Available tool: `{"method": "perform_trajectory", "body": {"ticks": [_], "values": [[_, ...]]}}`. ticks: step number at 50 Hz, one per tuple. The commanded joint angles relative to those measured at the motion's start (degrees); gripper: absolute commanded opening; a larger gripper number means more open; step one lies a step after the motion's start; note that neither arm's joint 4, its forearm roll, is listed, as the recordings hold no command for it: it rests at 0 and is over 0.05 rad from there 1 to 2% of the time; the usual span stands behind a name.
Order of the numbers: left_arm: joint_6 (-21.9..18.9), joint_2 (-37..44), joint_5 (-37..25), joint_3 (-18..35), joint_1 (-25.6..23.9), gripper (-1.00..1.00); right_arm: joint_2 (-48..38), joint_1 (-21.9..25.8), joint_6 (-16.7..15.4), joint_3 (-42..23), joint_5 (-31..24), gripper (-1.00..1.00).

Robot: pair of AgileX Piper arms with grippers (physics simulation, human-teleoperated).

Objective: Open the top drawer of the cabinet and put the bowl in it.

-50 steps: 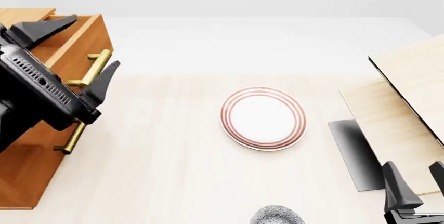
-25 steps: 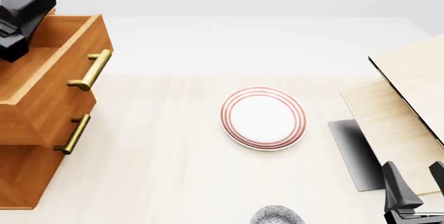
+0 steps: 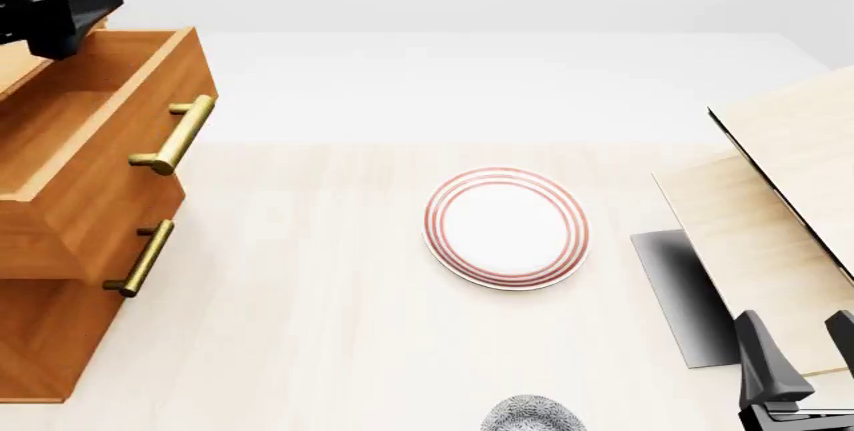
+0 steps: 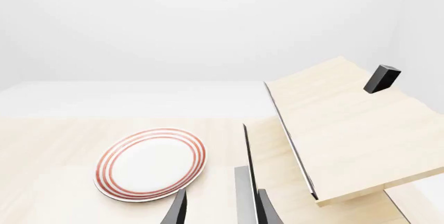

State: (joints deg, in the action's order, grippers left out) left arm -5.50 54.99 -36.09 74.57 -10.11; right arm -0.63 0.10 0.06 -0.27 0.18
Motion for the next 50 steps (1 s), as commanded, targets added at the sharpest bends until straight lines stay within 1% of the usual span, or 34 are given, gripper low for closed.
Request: {"method": "perform_trajectory", "body": {"ticks": [1,2,4,5,8,12,14,19,25,29,35,36,39,40,42,44,46,47,48,49,50], "values": [[5.9,3.7,-4.7,3.7,2.1,1.0,0.1,0.0,0.0,0.0,0.0,1.0],[5.4,3.8,-5.3,3.9,2.9,1.0,0.1,0.0,0.0,0.0,0.0,1.0],[5.9,4.3,-5.8,4.6,2.9,1.0,0.1,0.0,0.0,0.0,0.0,1.0],[5.7,4.4,-6.6,4.7,4.2,1.0,0.1,0.0,0.0,0.0,0.0,1.0],[6.6,5.1,-6.7,5.2,3.6,1.0,0.1,0.0,0.0,0.0,0.0,1.0],[6.6,5.9,-8.5,5.8,5.7,1.0,0.1,0.0,0.0,0.0,0.0,1.0],[7.8,6.2,-8.9,6.0,5.9,1.0,0.1,0.0,0.0,0.0,-0.1,1.0],[7.8,6.9,-10.6,6.9,7.7,1.0,0.1,0.0,0.0,0.0,0.0,1.0],[8.1,8.0,-12.2,8.2,8.6,1.0,0.1,0.0,0.0,0.0,0.0,1.0],[8.3,9.5,-13.0,8.8,8.3,1.0,0.1,0.0,0.0,0.0,0.0,1.0],[8.4,12.1,-14.9,11.4,7.6,1.0,0.1,0.0,0.0,0.0,0.0,1.0],[8.9,12.6,-15.4,11.8,7.2,1.0,0.1,0.0,0.0,0.0,0.0,1.0],[8.2,13.6,-16.4,11.9,7.9,1.0,0.1,0.0,0.0,0.0,0.0,1.0],[8.9,13.8,-16.4,12.0,7.6,1.0,0.1,0.0,0.0,0.0,0.0,1.0],[8.5,14.7,-17.1,12.0,7.6,1.0,0.1,0.0,0.0,0.0,-0.1,1.0],[9.0,15.4,-17.8,12.3,7.7,1.0,0.1,0.0,0.0,0.0,0.0,1.0],[8.2,15.7,-18.5,13.1,8.1,1.0,0.1,0.0,0.0,0.0,0.0,1.0],[8.7,16.2,-19.3,14.3,8.1,1.0,0.1,0.0,0.0,0.0,0.0,1.0],[8.7,16.2,-19.3,14.3,8.1,1.0,0.1,0.0,0.0,0.0,0.0,1.0],[7.9,16.7,-20.5,15.7,8.5,1.0,0.1,0.0,0.0,0.0,0.0,1.0],[7.9,16.7,-20.5,15.7,8.5,1.0,0.1,0.0,0.0,0.0,0.0,1.0]]}}
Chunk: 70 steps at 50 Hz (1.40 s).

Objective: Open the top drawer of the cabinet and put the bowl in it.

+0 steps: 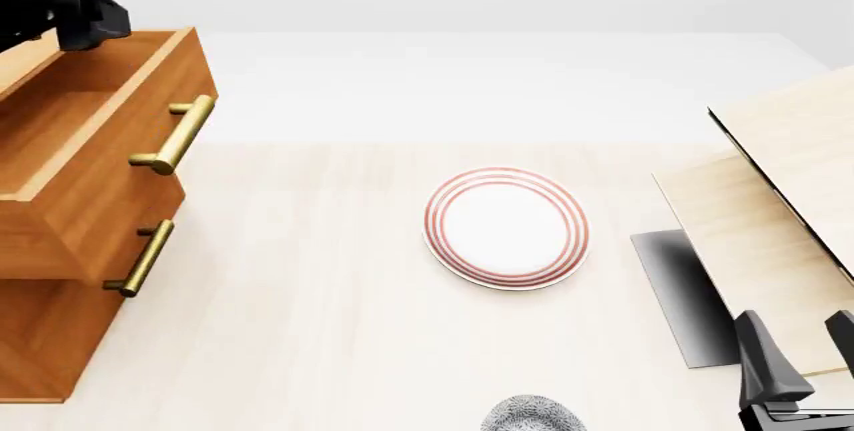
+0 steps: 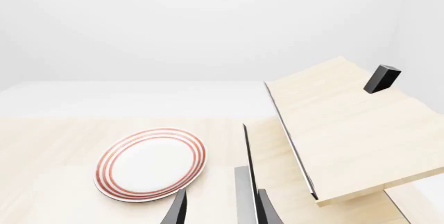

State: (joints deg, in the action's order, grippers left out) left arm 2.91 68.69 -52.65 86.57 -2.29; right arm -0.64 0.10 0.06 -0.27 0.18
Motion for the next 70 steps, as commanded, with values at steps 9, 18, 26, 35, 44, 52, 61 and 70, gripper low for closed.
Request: {"method": "perform_trajectory", "body": {"ticks": [9,18,26,35,44,52,61,70], "values": [[-1.8,5.2,-6.6,5.7,2.0,1.0,0.1,0.0,0.0,0.0,-0.1,1.0],[-2.0,6.1,-8.3,6.3,2.6,1.0,0.1,0.0,0.0,0.0,0.0,1.0],[-2.7,6.4,-8.9,5.6,3.0,1.0,0.1,0.0,0.0,0.0,0.0,1.0],[-3.1,6.9,-8.9,5.2,3.4,1.0,0.1,0.0,0.0,0.0,0.0,1.0],[-2.5,7.6,-7.1,3.1,2.8,1.0,0.1,0.0,0.0,0.0,0.0,1.0],[-2.1,7.4,-5.3,0.4,2.9,1.0,0.1,0.0,0.0,0.0,-0.1,1.0],[-1.7,7.7,-3.7,-1.8,2.6,1.0,0.1,0.0,0.0,0.0,0.0,1.0],[-1.5,7.9,-2.3,-3.6,2.5,1.0,0.1,0.0,0.0,0.0,0.0,1.0]]}}
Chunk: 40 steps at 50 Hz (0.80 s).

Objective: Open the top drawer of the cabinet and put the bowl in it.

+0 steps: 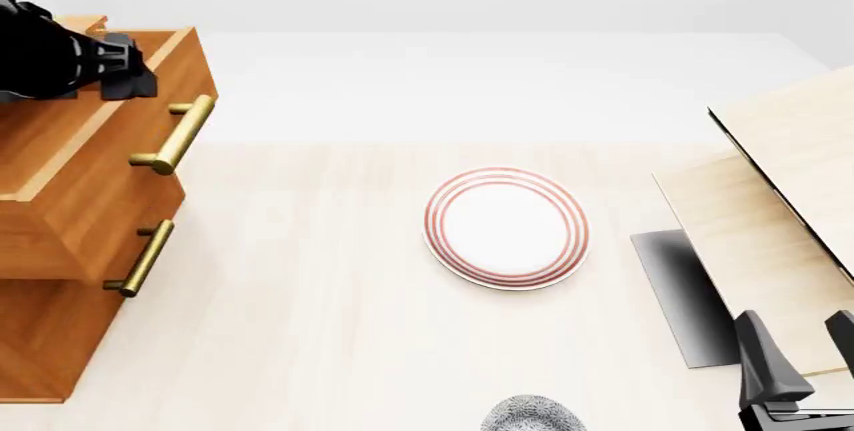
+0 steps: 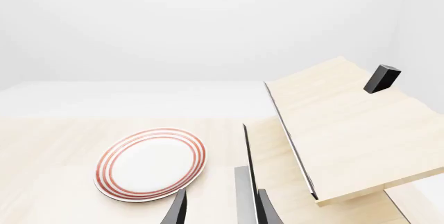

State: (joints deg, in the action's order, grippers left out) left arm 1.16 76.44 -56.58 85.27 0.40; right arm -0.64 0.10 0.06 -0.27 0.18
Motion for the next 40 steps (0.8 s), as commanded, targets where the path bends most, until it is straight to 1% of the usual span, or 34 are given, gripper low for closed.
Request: {"method": "perform_trajectory", "body": {"ticks": [1,15,16,22,29,40], "values": [[0.2,0.2,1.6,-2.3,-0.2,1.0,0.1,0.0,0.0,0.0,0.0,1.0],[0.3,0.2,2.9,-4.2,-0.1,1.0,0.1,0.0,0.0,0.0,0.0,1.0],[0.8,0.3,3.2,-4.5,-0.4,1.0,0.1,0.0,0.0,0.0,0.0,1.0],[0.6,0.6,4.1,-5.7,-0.7,1.0,0.1,0.0,0.0,0.0,0.0,1.0],[1.4,1.4,5.0,-6.2,-2.0,1.0,0.1,0.0,0.0,0.0,0.0,1.0],[1.5,1.5,5.8,-7.3,-1.7,1.0,0.1,0.0,0.0,0.0,-0.1,1.0]]}}
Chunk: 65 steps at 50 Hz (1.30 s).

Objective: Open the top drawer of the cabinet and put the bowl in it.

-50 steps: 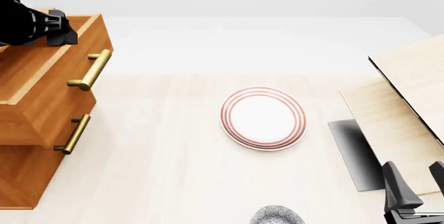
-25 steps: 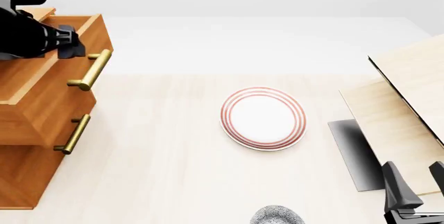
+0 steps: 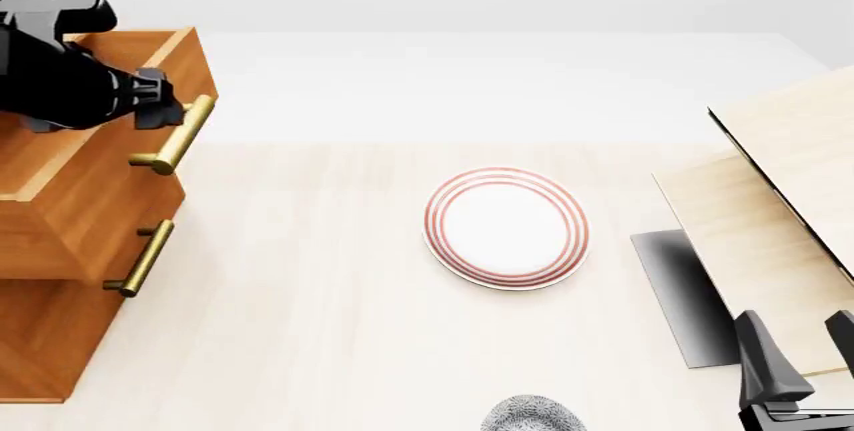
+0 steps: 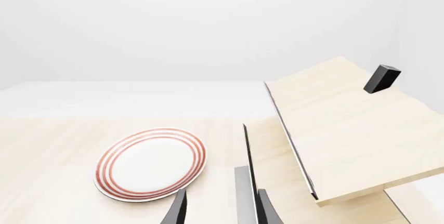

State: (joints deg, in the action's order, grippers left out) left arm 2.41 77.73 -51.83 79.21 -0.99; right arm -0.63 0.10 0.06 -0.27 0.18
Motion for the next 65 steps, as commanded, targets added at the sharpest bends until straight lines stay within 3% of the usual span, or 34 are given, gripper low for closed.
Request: {"method": "perform_trajectory", "body": {"ticks": [1,65], "values": [[1.0,0.1,1.2,-1.3,-0.7,1.0,0.1,0.0,0.0,0.0,0.0,1.0],[5.2,3.1,-0.1,2.9,-16.9,1.0,0.1,0.0,0.0,0.0,-0.1,1.0]]}}
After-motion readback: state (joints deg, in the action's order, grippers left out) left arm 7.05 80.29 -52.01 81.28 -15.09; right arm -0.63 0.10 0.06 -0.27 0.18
